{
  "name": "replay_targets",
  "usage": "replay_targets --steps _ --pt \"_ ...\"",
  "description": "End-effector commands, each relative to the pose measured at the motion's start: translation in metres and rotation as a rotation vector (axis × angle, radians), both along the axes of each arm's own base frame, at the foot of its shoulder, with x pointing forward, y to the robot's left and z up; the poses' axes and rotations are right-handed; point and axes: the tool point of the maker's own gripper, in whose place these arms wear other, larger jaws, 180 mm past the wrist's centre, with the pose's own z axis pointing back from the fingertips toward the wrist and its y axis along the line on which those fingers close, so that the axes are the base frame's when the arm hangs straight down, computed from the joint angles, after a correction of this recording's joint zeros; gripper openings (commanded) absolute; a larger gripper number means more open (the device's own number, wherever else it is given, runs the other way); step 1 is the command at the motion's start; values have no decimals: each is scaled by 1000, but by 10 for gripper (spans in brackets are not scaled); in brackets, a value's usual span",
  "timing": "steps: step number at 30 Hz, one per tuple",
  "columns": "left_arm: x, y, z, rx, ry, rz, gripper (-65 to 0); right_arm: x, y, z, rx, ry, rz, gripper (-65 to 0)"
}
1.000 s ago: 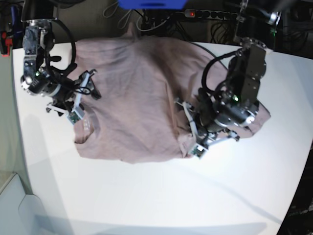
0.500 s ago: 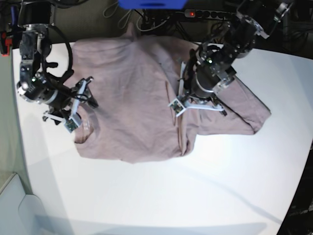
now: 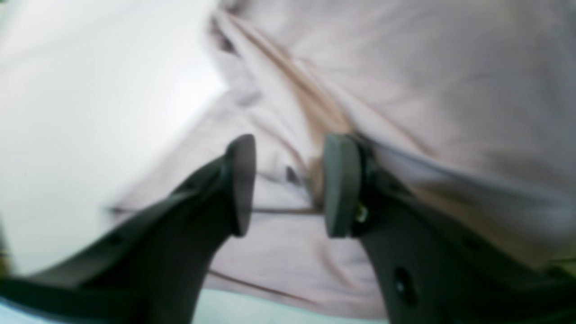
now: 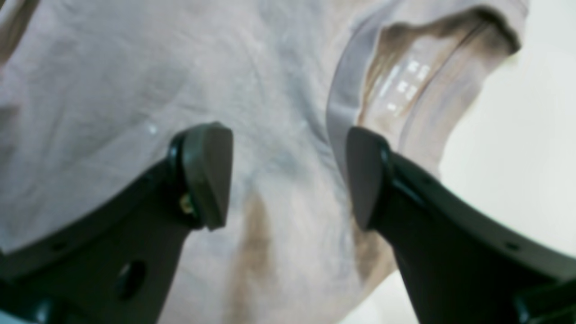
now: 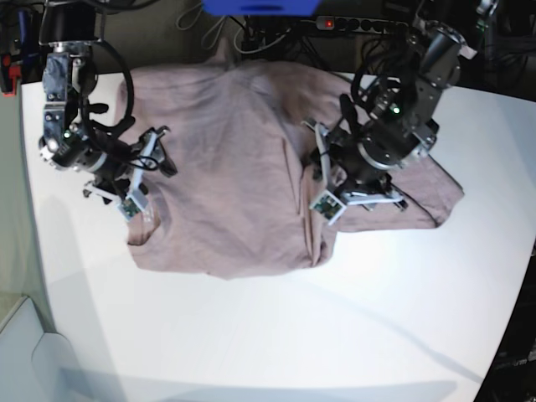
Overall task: Layout the t-shirt on the table in an organized manner, then fold the t-shirt properly
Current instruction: 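Drag the grasped shirt edge with the left gripper toward the right gripper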
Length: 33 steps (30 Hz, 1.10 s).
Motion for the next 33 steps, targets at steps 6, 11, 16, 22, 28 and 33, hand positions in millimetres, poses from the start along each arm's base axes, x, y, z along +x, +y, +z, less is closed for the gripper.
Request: replay_targets --steps 6,11,16,22,28,33 --pt "45 34 44 -194 -95 181 -388 9 0 13 16 -48 1 -245" --pt "86 84 54 -341 -128 453 -388 8 1 12 20 -46 0 -245" --pt "120 93 28 -440 -24 576 -387 8 1 11 21 -44 0 -245" --pt "141 73 5 -495 56 573 -221 6 1 10 20 -40 0 -245" --pt "145 49 -14 -494 68 525 -128 6 1 9 20 -38 0 -245" --pt "145 41 -34 -496 111 523 -128 6 1 9 20 -38 0 -245"
